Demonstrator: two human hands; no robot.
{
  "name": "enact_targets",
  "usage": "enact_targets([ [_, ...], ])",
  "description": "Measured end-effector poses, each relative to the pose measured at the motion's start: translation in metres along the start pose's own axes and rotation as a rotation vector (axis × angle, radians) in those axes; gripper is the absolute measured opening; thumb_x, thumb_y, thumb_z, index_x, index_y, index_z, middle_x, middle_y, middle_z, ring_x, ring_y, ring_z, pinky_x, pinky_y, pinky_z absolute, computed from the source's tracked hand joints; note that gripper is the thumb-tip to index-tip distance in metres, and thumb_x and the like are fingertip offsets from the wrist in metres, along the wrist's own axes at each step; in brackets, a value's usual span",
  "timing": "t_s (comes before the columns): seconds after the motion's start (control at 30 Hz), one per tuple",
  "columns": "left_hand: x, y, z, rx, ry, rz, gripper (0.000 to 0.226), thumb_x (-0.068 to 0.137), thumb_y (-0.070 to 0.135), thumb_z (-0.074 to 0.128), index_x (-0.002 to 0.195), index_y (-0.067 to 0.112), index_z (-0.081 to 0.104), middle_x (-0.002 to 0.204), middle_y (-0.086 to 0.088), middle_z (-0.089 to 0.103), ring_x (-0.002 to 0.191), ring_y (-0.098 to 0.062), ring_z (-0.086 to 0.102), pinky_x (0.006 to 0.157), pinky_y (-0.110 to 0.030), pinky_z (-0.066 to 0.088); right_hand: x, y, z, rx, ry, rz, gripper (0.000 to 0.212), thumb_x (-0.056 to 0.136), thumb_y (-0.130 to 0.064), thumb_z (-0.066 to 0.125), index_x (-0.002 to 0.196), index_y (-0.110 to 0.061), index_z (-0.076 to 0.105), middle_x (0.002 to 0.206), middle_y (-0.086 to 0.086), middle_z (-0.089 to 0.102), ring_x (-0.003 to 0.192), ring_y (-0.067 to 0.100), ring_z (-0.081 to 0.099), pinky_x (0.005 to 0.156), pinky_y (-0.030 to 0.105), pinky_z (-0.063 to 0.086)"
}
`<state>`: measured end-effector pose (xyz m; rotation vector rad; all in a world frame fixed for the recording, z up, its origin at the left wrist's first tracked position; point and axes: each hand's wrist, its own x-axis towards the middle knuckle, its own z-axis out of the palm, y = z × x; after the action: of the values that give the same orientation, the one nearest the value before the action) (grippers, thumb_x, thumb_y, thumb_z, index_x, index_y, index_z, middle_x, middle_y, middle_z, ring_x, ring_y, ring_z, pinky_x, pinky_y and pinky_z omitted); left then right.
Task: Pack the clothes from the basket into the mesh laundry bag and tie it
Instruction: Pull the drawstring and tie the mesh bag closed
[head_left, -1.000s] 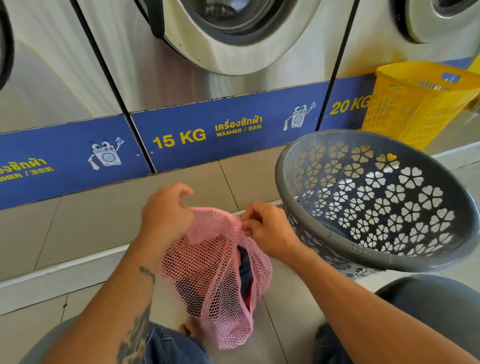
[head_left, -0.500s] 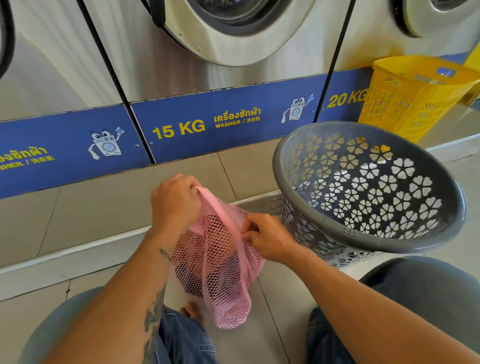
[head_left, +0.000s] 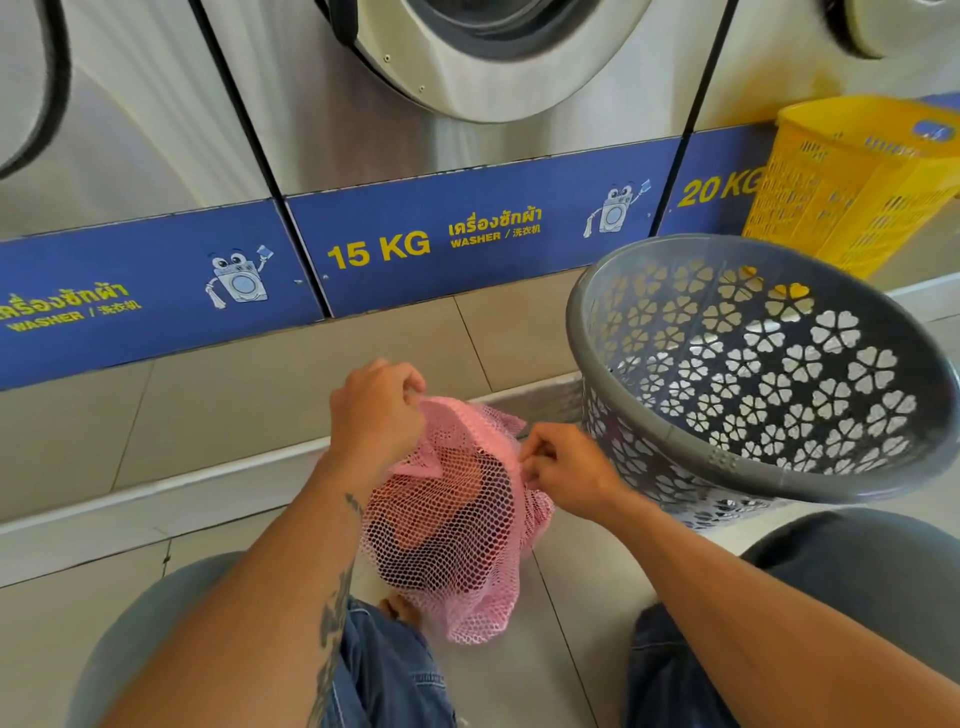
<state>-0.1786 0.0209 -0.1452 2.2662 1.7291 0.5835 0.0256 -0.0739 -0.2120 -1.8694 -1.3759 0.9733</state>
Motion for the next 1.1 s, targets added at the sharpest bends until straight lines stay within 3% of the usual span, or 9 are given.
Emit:
enact_targets([
  [0.1, -0.012, 0.011, 0.006, -0.009, -0.124, 0.109, 0.019, 0.089, 0.013, 0.060, 0.100, 0.026, 0.067, 0.098, 0.007, 0.061, 0.088, -0.014, 0.059, 0.081, -0.038, 0.053, -0.002, 0.003, -0.001, 0.034, -0.001, 0.018, 0.023, 0.082, 0.008, 0.063, 0.077, -0.014, 0.066, 0.075, 0.008, 0.073, 0.076, 0.024, 0.073, 0.076, 0.050, 0.061],
  [0.23, -0.030, 0.026, 0.026, -0.072, -0.428, 0.177, 0.037, 0.093, 0.015, 0.056, 0.126, 0.032, 0.058, 0.099, 0.006, 0.064, 0.067, -0.008, 0.062, 0.054, -0.021, 0.047, -0.003, -0.001, 0.001, 0.082, 0.013, 0.023, 0.022, 0.081, 0.007, 0.065, 0.075, -0.014, 0.067, 0.074, 0.009, 0.074, 0.074, 0.023, 0.074, 0.077, 0.049, 0.061],
  [0.4, -0.036, 0.021, 0.048, -0.111, -0.660, 0.114, 0.042, 0.098, 0.022, 0.052, 0.137, 0.038, 0.051, 0.128, -0.006, 0.061, 0.070, -0.007, 0.061, 0.060, -0.022, 0.048, -0.004, 0.001, 0.006, 0.165, -0.007, 0.045, 0.023, 0.084, 0.010, 0.064, 0.076, -0.012, 0.066, 0.074, 0.016, 0.073, 0.068, 0.024, 0.072, 0.077, 0.052, 0.061],
  [0.47, -0.034, 0.020, 0.051, -0.126, -0.643, 0.124, 0.035, 0.097, 0.022, 0.054, 0.130, 0.033, 0.059, 0.125, -0.001, 0.064, 0.079, -0.010, 0.063, 0.072, -0.026, 0.052, -0.003, 0.001, 0.009, 0.171, -0.014, 0.042, 0.021, 0.085, 0.010, 0.064, 0.077, -0.010, 0.066, 0.076, 0.018, 0.074, 0.068, 0.024, 0.072, 0.076, 0.050, 0.062],
  [0.63, -0.027, 0.022, 0.045, 0.077, -0.422, 0.240, 0.012, 0.094, 0.026, 0.057, 0.091, 0.028, 0.069, 0.094, 0.008, 0.066, 0.078, -0.011, 0.058, 0.071, -0.030, 0.051, -0.001, 0.001, 0.017, 0.098, -0.021, -0.007, 0.024, 0.083, 0.008, 0.064, 0.075, -0.014, 0.065, 0.074, 0.012, 0.074, 0.074, 0.030, 0.073, 0.072, 0.046, 0.063],
  [0.77, -0.008, 0.017, 0.035, 0.031, -0.226, 0.222, 0.016, 0.092, 0.022, 0.056, 0.087, 0.024, 0.070, 0.089, 0.008, 0.066, 0.081, -0.016, 0.060, 0.068, -0.032, 0.048, 0.000, 0.004, 0.018, -0.162, -0.056, -0.086, 0.024, 0.080, 0.001, 0.064, 0.071, -0.021, 0.063, 0.071, -0.005, 0.069, 0.073, 0.013, 0.068, 0.069, 0.038, 0.059],
  [0.87, 0.005, 0.010, 0.024, -0.074, -0.092, 0.094, 0.017, 0.095, 0.021, 0.057, 0.085, 0.023, 0.071, 0.081, 0.008, 0.067, 0.070, -0.008, 0.059, 0.057, -0.020, 0.041, -0.007, 0.016, 0.018, -0.259, -0.118, -0.040, 0.024, 0.083, -0.001, 0.061, 0.073, -0.023, 0.062, 0.079, -0.005, 0.068, 0.079, 0.014, 0.066, 0.075, 0.042, 0.059],
  [1.0, 0.009, 0.006, 0.020, -0.169, 0.032, -0.032, 0.017, 0.095, 0.020, 0.058, 0.087, 0.020, 0.073, 0.079, 0.006, 0.069, 0.071, -0.009, 0.061, 0.054, -0.014, 0.036, -0.009, 0.014, 0.019, -0.233, -0.091, -0.020, 0.030, 0.086, -0.004, 0.061, 0.070, -0.029, 0.061, 0.082, -0.005, 0.069, 0.081, 0.016, 0.066, 0.077, 0.045, 0.059],
  [1.1, 0.007, 0.008, 0.022, -0.221, -0.021, -0.125, 0.016, 0.097, 0.019, 0.056, 0.095, 0.021, 0.071, 0.091, 0.005, 0.069, 0.079, -0.010, 0.060, 0.063, -0.019, 0.042, -0.007, 0.006, 0.016, 0.003, -0.098, 0.053, 0.025, 0.091, 0.000, 0.056, 0.076, -0.019, 0.062, 0.083, 0.006, 0.071, 0.080, 0.026, 0.071, 0.072, 0.047, 0.062],
])
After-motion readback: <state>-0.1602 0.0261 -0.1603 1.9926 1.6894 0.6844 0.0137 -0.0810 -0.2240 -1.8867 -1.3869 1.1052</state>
